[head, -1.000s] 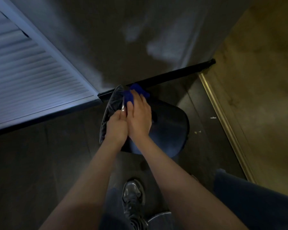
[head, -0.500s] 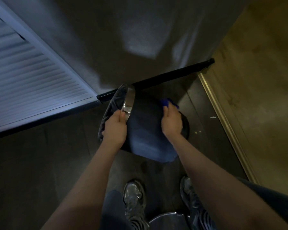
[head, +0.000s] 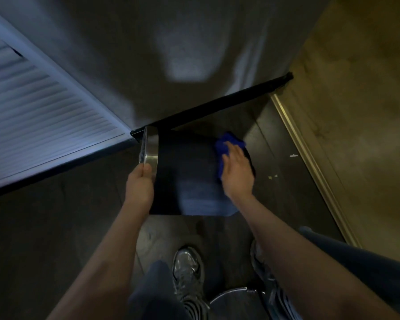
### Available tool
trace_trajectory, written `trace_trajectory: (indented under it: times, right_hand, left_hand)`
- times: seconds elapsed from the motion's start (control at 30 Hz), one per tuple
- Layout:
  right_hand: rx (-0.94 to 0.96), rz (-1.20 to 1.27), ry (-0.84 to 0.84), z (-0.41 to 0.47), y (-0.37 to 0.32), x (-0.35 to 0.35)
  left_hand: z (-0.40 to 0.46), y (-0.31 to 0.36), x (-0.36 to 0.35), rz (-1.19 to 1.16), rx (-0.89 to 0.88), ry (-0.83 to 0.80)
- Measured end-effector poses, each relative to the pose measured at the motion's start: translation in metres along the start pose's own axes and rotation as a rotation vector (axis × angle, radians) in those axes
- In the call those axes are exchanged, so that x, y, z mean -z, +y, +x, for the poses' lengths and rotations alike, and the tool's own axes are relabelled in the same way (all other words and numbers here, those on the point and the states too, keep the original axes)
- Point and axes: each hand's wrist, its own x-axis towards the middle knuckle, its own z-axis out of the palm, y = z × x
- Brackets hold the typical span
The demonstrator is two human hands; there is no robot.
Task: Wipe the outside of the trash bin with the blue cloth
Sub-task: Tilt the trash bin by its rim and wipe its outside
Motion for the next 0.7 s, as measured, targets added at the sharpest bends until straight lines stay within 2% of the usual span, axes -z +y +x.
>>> trace_trajectory:
  times: [0.13, 0.3, 0.4, 0.53, 0.7]
  right_hand:
    - [-0.24, 0.031, -0.021, 0.033, 0.022, 0.014]
    - [-0.301, 0.112, -0.096, 0.041, 0.037, 0.016]
    - [-0.331, 0.053, -0.099, 0.043, 0.033, 0.01]
    - [-0.277, 0.023, -0.118, 0.055, -0.012, 0.005]
    - [-0.012, 0.133, -0.076, 0.064, -0.099, 0.003]
  left_hand:
    - [0.001, 0.004, -0.001, 0.025, -0.059, -0.045]
    - [0.001, 0.007, -0.004, 0.06, -0.143, -0.071]
    - [0.001, 0.009, -0.005, 0.11, -0.16, -0.074]
    - [-0.003, 0.015, -0.011, 0.173, -0.19, -0.059]
    - [-0.009, 0.02, -0.02, 0.208, -0.233, -0.108]
